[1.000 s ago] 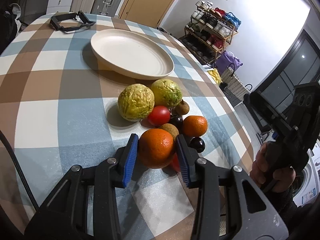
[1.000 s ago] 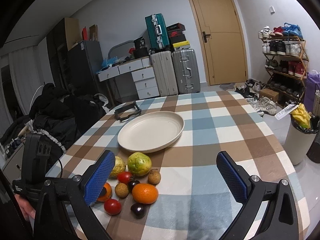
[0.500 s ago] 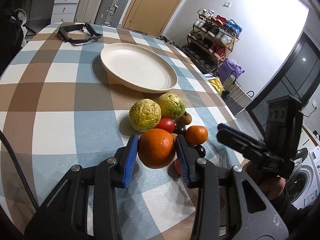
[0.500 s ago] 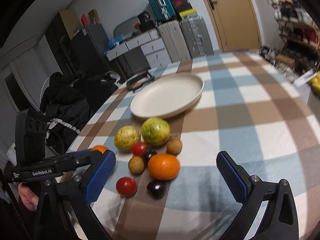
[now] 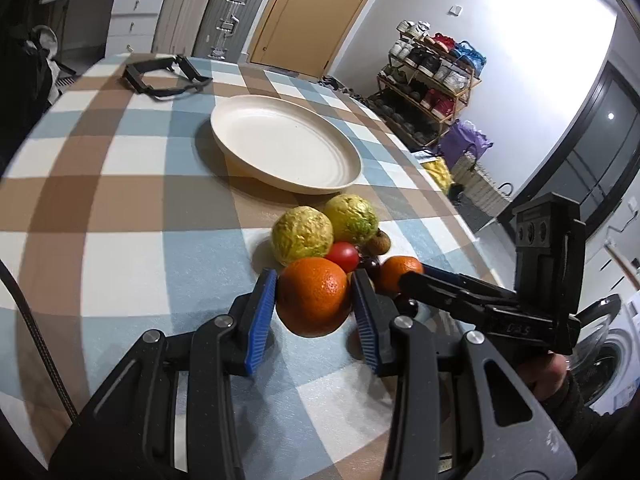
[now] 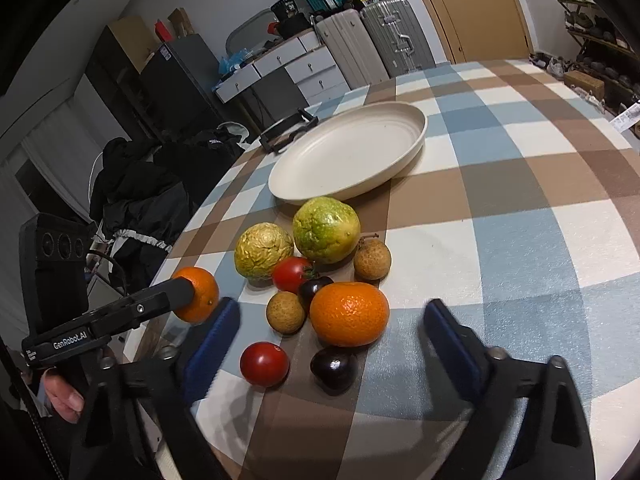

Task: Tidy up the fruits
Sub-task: 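Grasp an orange with the left tool while the right tool grasps another orange, then carry both oranges onto the cream plate and open both tools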

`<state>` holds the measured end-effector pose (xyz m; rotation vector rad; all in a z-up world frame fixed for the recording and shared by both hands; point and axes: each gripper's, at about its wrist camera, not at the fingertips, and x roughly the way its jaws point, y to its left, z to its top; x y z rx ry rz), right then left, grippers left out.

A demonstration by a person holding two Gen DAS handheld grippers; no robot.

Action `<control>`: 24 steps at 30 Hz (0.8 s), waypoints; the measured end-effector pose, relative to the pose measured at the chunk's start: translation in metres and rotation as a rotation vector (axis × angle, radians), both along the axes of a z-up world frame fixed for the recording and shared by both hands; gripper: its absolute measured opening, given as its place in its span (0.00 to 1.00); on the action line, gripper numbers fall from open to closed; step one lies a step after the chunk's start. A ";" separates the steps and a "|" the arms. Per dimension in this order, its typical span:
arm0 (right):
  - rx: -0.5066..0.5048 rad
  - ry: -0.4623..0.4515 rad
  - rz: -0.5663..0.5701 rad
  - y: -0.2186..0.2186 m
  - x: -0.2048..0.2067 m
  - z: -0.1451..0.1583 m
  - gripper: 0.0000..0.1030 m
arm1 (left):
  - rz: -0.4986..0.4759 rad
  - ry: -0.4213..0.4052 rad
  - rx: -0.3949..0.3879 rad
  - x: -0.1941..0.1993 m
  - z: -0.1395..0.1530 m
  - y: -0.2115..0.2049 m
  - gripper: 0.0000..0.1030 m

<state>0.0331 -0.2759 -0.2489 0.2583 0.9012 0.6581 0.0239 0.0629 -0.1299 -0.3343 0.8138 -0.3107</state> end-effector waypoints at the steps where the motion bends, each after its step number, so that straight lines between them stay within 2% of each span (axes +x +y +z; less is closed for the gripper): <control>1: -0.003 0.008 0.001 0.001 0.001 -0.001 0.78 | 0.014 -0.005 0.026 0.000 0.002 0.000 0.34; 10: -0.007 0.035 -0.013 -0.001 0.003 -0.006 0.53 | 0.045 -0.023 0.046 0.004 0.016 0.011 0.34; 14: 0.032 0.037 -0.023 -0.008 0.006 -0.005 0.43 | 0.055 -0.026 0.054 0.009 0.020 0.015 0.34; 24: 0.058 0.014 -0.021 -0.016 0.008 0.001 0.41 | 0.059 -0.036 0.068 0.028 0.028 0.013 0.34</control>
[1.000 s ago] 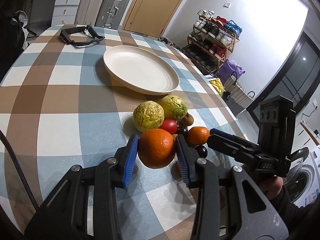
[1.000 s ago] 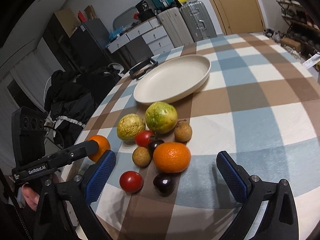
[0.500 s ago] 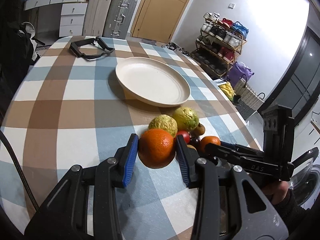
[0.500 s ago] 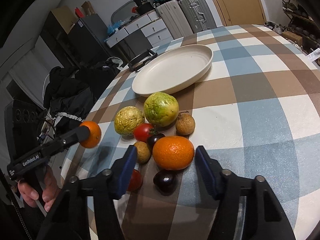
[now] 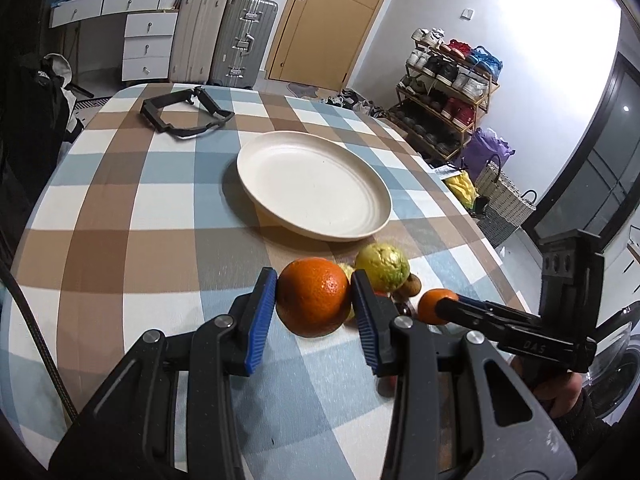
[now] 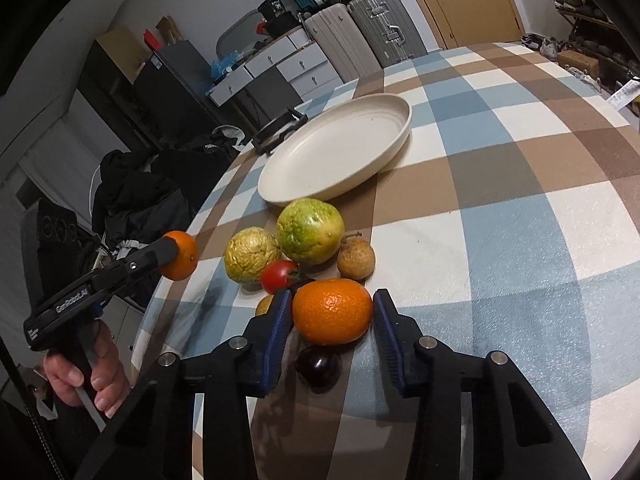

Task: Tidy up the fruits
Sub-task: 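Carry both oranges onto the cream plate and open both tools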

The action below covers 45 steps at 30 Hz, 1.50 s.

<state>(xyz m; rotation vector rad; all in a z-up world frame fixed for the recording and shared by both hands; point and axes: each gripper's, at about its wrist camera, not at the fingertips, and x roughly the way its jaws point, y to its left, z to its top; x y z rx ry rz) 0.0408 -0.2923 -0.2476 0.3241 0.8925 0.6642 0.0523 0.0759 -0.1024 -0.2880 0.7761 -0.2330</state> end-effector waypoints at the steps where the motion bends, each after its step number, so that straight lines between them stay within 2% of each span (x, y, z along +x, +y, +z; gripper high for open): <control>1: 0.001 -0.005 -0.001 -0.001 0.000 0.001 0.41 | 0.000 0.000 0.002 0.003 0.001 0.000 0.34; 9: 0.044 -0.060 -0.024 -0.014 0.016 0.028 0.41 | 0.013 -0.005 0.001 0.038 0.008 0.005 0.34; 15: 0.057 -0.129 -0.023 -0.010 0.045 0.053 0.41 | 0.008 -0.028 -0.003 0.078 0.021 0.007 0.34; 26: 0.107 -0.127 0.027 0.019 0.141 0.090 0.41 | 0.014 -0.015 0.010 0.177 0.029 0.004 0.34; 30: 0.149 -0.074 0.025 0.029 0.179 0.089 0.41 | 0.025 0.015 -0.006 0.211 0.021 0.009 0.34; 33: 0.148 -0.031 0.021 0.039 0.208 0.080 0.41 | 0.018 0.025 0.010 0.231 0.014 0.007 0.34; 35: 0.154 0.004 0.016 0.045 0.225 0.071 0.41 | 0.002 0.040 -0.011 0.243 0.007 0.006 0.34; 41: 0.132 0.097 -0.006 0.055 0.256 0.041 0.41 | -0.018 0.086 -0.033 0.267 -0.019 -0.003 0.34; 45: 0.110 0.119 -0.003 0.061 0.265 0.030 0.41 | -0.027 0.094 -0.036 0.275 -0.030 -0.007 0.34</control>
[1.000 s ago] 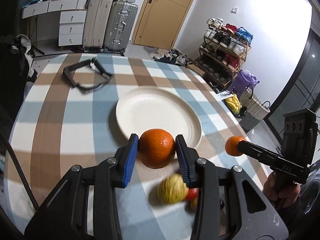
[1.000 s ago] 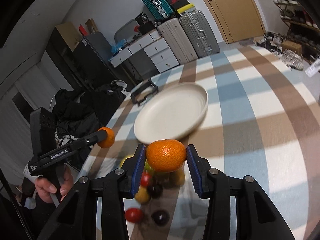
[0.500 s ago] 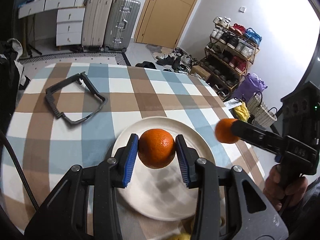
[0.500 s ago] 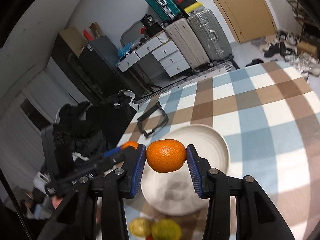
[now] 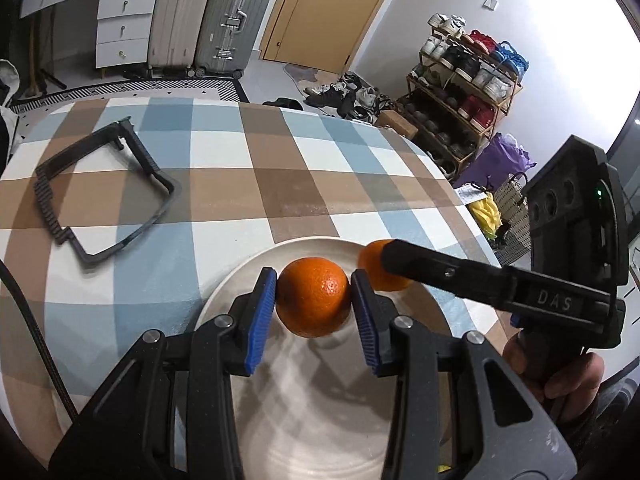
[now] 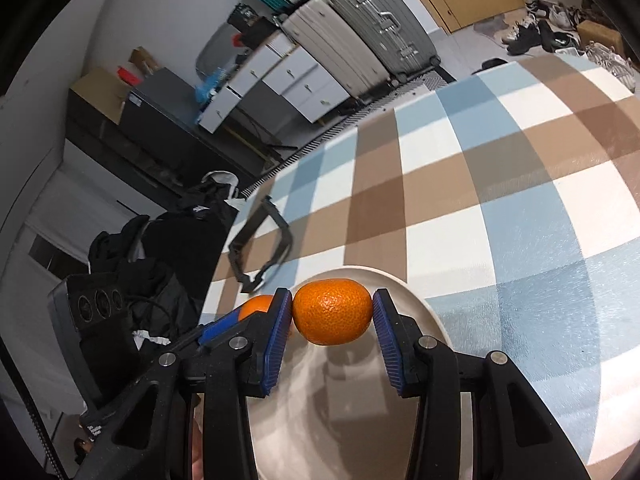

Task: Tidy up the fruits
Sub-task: 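Carry both oranges onto the cream plate and open both tools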

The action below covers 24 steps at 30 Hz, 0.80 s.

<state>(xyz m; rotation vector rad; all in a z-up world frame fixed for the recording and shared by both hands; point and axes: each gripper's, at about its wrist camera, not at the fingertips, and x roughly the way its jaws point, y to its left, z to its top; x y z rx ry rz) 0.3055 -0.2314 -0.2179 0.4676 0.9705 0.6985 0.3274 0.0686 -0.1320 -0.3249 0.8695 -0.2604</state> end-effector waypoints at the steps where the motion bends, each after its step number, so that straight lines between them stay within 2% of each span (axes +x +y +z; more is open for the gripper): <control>1: -0.004 0.003 0.004 0.002 0.002 -0.002 0.41 | -0.003 0.004 -0.003 0.002 -0.002 -0.001 0.34; 8: -0.021 0.035 0.004 0.010 0.015 -0.012 0.42 | 0.023 0.041 -0.055 0.018 -0.017 0.006 0.34; 12: -0.007 0.060 -0.003 0.012 0.016 -0.014 0.52 | 0.024 0.056 -0.100 0.019 -0.019 0.012 0.35; 14: -0.018 0.039 -0.017 0.009 0.011 -0.007 0.54 | 0.013 0.036 -0.082 0.015 -0.012 0.008 0.39; 16: -0.013 0.009 -0.030 0.004 0.004 0.004 0.65 | 0.020 0.014 -0.053 0.006 -0.003 0.005 0.53; 17: -0.007 -0.014 -0.040 0.001 -0.002 0.011 0.71 | 0.023 0.004 -0.053 0.001 0.002 0.004 0.56; 19: -0.003 -0.051 -0.047 -0.004 -0.012 0.023 0.76 | 0.032 -0.012 -0.055 -0.010 0.011 0.005 0.66; 21: -0.010 -0.095 -0.065 -0.012 -0.025 0.036 0.88 | 0.049 -0.028 -0.044 -0.022 0.021 0.005 0.70; 24: -0.025 -0.151 -0.089 -0.023 -0.049 0.051 0.95 | 0.078 -0.064 -0.004 -0.047 0.040 0.005 0.75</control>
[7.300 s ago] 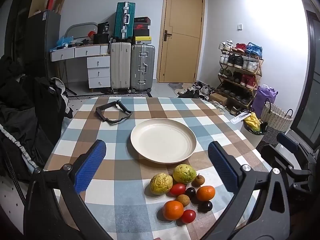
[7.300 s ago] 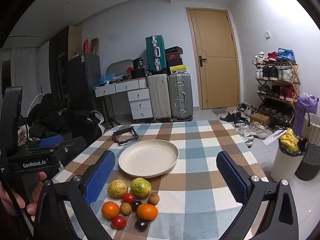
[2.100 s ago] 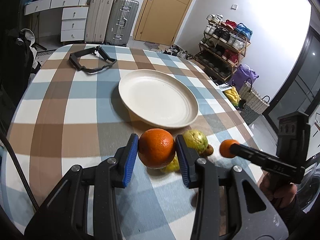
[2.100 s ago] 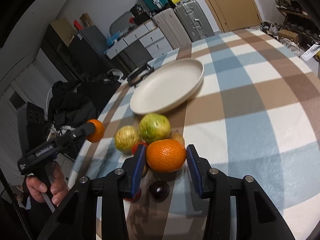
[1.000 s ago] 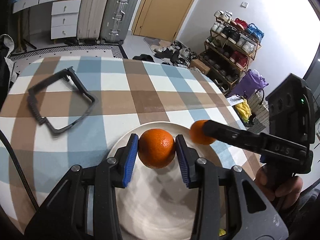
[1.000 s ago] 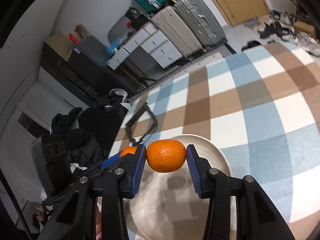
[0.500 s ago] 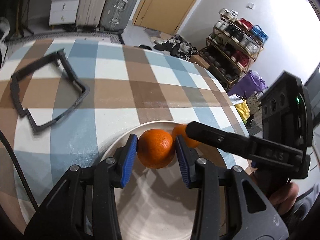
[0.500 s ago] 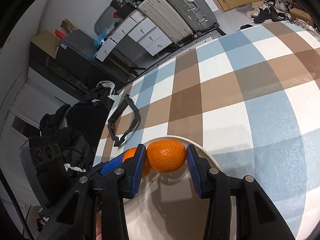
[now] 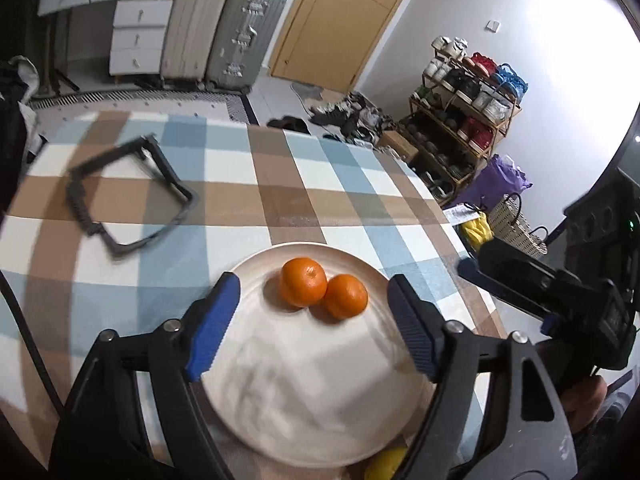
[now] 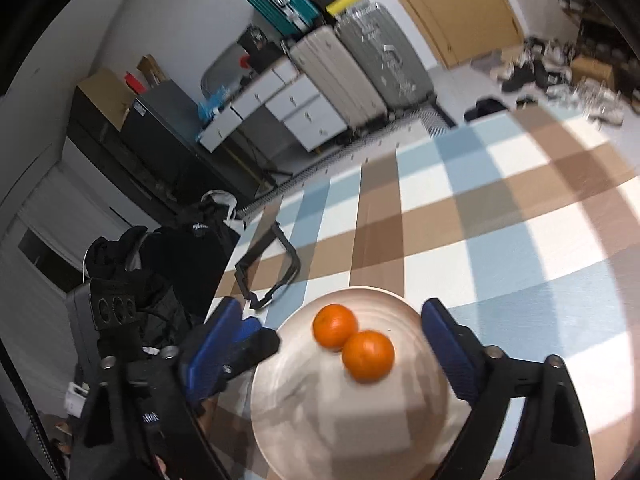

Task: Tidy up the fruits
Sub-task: 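Carry both oranges onto the cream plate and open both tools, then move both tools back toward the remaining fruits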

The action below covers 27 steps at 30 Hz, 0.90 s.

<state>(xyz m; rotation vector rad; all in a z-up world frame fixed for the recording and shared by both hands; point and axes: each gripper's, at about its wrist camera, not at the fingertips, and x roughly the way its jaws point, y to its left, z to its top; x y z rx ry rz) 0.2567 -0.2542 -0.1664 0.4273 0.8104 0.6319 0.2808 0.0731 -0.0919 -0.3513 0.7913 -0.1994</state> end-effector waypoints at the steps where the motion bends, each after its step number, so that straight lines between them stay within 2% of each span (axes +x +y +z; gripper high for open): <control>1: -0.005 -0.010 -0.005 -0.003 -0.008 0.004 0.96 | 0.008 -0.011 0.014 -0.009 0.006 0.000 0.78; 8: -0.055 -0.132 -0.072 -0.026 -0.069 0.022 1.00 | 0.058 -0.096 0.137 -0.074 0.047 -0.009 0.89; 10: -0.070 -0.165 -0.081 -0.030 -0.085 0.025 1.00 | 0.069 -0.116 0.153 -0.092 0.054 -0.012 0.98; 17: -0.162 -0.304 -0.095 -0.034 -0.143 0.030 1.00 | 0.116 -0.197 0.174 -0.159 0.071 -0.025 0.99; 23: -0.184 -0.430 -0.141 -0.040 -0.193 0.032 1.00 | 0.109 -0.179 0.186 -0.202 0.063 -0.037 0.99; 27: -0.217 -0.449 -0.140 -0.037 -0.215 0.024 1.00 | 0.107 -0.127 0.162 -0.221 0.048 -0.040 0.99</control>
